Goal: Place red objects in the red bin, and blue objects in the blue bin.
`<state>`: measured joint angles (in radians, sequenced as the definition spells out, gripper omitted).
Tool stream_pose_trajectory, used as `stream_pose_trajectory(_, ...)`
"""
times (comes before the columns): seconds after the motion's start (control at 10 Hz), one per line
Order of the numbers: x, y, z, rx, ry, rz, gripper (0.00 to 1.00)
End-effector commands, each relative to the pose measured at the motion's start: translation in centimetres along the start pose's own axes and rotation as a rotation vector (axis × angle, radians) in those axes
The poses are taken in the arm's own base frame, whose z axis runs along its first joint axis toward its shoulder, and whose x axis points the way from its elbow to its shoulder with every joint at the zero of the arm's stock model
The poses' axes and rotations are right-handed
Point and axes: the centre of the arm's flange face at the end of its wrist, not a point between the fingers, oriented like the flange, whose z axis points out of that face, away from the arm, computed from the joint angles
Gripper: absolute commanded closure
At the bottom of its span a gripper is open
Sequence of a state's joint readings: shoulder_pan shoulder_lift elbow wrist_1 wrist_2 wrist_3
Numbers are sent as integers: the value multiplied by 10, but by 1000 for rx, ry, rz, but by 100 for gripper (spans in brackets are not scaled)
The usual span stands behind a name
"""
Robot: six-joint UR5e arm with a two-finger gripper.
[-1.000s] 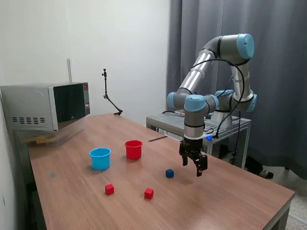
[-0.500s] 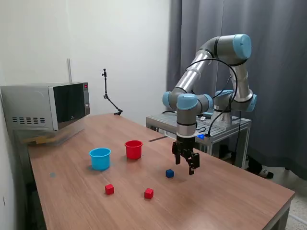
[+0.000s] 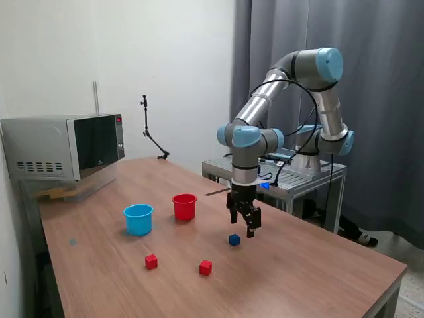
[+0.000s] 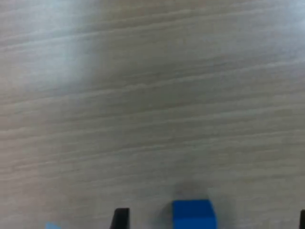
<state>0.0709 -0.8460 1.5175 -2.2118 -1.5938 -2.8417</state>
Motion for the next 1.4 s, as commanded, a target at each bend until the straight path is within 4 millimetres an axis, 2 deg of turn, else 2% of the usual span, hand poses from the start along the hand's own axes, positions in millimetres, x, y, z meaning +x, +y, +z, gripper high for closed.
stream_pose_trajectory(0.0, -9, 10, 10, 11, -3, 16, 0)
stream_pose_trajectory(0.2, -7, 14, 16, 15, -1, 15, 0)
stream_pose_trajectory(0.5, -5, 23, 10, -4, 5, -3, 0)
stream_pose_trajectory(1.3, -5, 17, 18, 14, 1, -4, 0)
